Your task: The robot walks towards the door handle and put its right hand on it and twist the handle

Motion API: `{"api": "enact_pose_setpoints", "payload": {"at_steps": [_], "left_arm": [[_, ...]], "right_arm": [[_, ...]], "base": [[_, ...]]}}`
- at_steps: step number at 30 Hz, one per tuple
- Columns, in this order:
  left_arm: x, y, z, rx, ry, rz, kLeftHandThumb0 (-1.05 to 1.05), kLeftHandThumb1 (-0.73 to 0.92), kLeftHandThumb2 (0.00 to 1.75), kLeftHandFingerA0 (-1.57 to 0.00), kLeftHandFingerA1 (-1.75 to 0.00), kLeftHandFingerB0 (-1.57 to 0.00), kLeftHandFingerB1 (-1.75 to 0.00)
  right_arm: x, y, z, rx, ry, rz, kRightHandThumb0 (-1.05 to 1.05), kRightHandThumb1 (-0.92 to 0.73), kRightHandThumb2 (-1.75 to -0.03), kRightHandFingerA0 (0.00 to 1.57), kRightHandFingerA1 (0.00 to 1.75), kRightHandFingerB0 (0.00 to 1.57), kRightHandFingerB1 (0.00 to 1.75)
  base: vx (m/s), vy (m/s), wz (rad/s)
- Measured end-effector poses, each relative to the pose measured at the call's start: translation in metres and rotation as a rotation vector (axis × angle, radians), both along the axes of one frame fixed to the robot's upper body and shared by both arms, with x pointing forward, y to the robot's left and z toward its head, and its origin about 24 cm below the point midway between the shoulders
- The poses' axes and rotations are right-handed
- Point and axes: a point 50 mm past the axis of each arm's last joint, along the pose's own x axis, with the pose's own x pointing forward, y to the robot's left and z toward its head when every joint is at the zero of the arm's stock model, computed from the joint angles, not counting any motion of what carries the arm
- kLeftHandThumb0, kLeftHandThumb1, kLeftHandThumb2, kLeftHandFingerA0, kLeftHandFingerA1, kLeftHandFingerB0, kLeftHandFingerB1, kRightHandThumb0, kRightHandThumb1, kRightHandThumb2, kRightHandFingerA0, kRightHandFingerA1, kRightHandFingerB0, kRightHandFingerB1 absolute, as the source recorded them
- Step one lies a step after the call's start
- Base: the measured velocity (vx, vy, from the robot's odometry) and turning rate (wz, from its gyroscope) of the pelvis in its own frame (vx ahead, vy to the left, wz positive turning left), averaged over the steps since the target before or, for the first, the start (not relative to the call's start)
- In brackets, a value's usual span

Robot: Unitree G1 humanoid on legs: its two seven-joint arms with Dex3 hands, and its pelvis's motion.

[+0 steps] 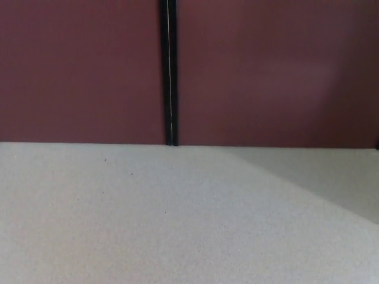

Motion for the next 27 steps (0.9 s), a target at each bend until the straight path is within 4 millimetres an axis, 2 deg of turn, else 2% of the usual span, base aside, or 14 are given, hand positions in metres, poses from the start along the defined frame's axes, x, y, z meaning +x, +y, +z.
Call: {"api": "enact_pose_setpoints", "payload": {"at_steps": [4,8,9,10,13,14,21,22,27], "left_arm": [[0.005,-0.001,0.001,0.0,-0.011,-0.008,-0.15,0.7,0.6,-0.6,-0.45,-0.37,-0.37],[0.005,0.001,0.002,0.005,-0.008,-0.008,-0.15,0.7,0.6,-0.6,-0.45,-0.36,-0.36],[0.004,0.001,0.001,0.004,-0.006,-0.007,-0.15,0.7,0.6,-0.6,-0.45,-0.36,-0.36],[0.004,0.001,0.002,0.004,-0.007,-0.006,-0.15,0.7,0.6,-0.6,-0.45,-0.36,-0.36],[0.005,0.001,0.001,0.001,-0.008,-0.007,-0.15,0.7,0.6,-0.6,-0.45,-0.36,-0.36],[0.003,0.001,0.001,0.002,-0.003,-0.004,-0.15,0.7,0.6,-0.6,-0.46,-0.35,-0.36],[0.001,0.001,0.001,0.003,0.002,-0.004,-0.14,0.7,0.6,-0.6,-0.46,-0.35,-0.36],[0.001,0.002,0.001,0.006,0.0,-0.005,-0.14,0.7,0.6,-0.6,-0.46,-0.35,-0.36],[-0.001,0.005,0.004,0.015,0.0,-0.013,-0.14,0.7,0.6,-0.6,-0.46,-0.35,-0.36]], "right_arm": [[0.017,0.008,0.0,-0.006,-0.047,0.015,-0.33,-0.65,-0.6,0.52,0.44,0.3,0.35],[0.023,0.016,0.0,0.002,-0.061,0.045,-0.32,-0.65,-0.6,0.49,0.43,0.27,0.34],[0.02,0.015,0.0,-0.004,-0.056,0.058,-0.26,-0.47,-0.91,0.41,0.6,0.13,0.48],[0.017,0.014,-0.001,-0.006,-0.049,0.065,-0.26,-0.47,-0.91,0.41,0.6,0.13,0.48],[0.011,0.009,0.0,-0.021,-0.036,0.076,-0.26,-0.47,-0.91,0.41,0.6,0.13,0.48],[0.008,0.008,0.0,-0.023,-0.027,0.076,-0.32,-0.66,-0.61,0.51,0.44,0.3,0.35],[0.006,0.008,-0.001,-0.024,-0.002,0.09,-0.34,-0.66,-0.61,0.52,0.44,0.28,0.34],[0.006,0.013,-0.002,-0.013,0.004,0.101,-0.34,-0.66,-0.6,0.5,0.43,0.28,0.33],[0.01,0.02,-0.004,-0.003,0.011,0.139,-0.34,-0.66,-0.6,0.49,0.43,0.27,0.33]], "base": [[0.0,0.0,0.0],[0.1,0.033,-0.01],[0.16,0.081,0.27],[0.16,0.075,0.33],[0.15,0.062,0.06],[0.16,0.085,-0.09],[0.09,0.085,-0.04],[0.24,0.26,1.09],[0.18,-0.115,-0.12]]}}
